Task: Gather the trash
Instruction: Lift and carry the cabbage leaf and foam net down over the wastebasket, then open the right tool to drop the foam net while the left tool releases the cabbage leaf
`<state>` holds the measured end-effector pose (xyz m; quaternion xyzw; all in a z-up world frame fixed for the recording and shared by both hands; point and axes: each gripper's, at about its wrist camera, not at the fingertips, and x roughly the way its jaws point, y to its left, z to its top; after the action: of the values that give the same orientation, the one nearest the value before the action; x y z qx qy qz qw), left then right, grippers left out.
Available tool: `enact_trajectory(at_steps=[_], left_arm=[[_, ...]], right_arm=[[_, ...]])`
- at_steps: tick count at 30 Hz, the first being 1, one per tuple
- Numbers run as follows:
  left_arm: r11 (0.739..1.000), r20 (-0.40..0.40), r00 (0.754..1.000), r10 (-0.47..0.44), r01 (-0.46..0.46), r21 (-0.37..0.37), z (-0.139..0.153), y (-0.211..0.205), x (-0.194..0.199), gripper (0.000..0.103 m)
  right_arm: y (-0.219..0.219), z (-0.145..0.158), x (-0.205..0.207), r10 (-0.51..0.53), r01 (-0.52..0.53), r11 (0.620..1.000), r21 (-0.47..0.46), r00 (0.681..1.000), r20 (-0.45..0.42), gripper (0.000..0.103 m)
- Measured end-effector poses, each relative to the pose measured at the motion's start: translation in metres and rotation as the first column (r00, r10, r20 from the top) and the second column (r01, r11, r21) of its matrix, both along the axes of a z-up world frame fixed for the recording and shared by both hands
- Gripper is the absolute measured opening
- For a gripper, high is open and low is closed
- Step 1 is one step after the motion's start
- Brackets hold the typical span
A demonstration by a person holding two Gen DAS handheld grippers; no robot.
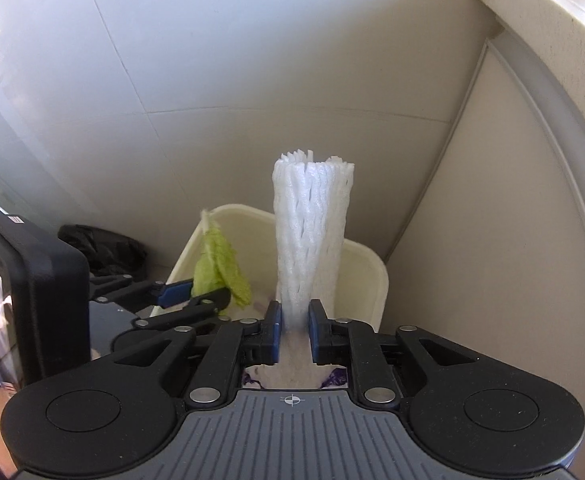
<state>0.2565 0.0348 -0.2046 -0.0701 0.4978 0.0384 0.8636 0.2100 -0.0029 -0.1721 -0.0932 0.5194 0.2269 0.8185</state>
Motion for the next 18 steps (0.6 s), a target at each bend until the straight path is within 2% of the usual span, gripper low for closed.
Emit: enact_trajectory(at_steps=[4,7,10,12,13,18], left_arm=[[1.0,-0.003,1.0,-0.001,0.001,0.0,0.002,0.009,-0.008,0.026],[1.0,-0.016,1.0,-0.009,0.009,0.002,0.002,0.012,-0.01,0.034],[1.0,-0.021,1.0,-0.011,0.011,0.008,0.002,0.012,-0.01,0.042],[1.0,-0.028,1.0,-0.011,0.011,0.007,0.0,0.013,-0.011,0.049],[1.0,-0.03,1.0,-0.009,0.009,0.005,0.0,0.014,-0.012,0.051],[1.0,-0.047,0.999,-0.018,0.018,0.007,-0.003,0.014,-0.013,0.061]], right_arm=[[0.002,0.001,0.001,0.0,0.0,1.0,-0.007,1.0,-0.006,0.023],[0.005,-0.001,0.003,0.0,0.0,1.0,-0.008,1.0,-0.014,0.028],[0.008,-0.002,0.005,-0.005,0.004,1.0,-0.01,1.0,-0.017,0.037],[0.009,-0.001,0.005,-0.009,0.008,1.0,-0.011,1.0,-0.016,0.049],[0.009,-0.002,0.006,-0.01,0.01,1.0,-0.011,1.0,-0.015,0.052],[0.012,-0.003,0.006,-0.01,0.009,1.0,-0.018,1.0,-0.009,0.054]])
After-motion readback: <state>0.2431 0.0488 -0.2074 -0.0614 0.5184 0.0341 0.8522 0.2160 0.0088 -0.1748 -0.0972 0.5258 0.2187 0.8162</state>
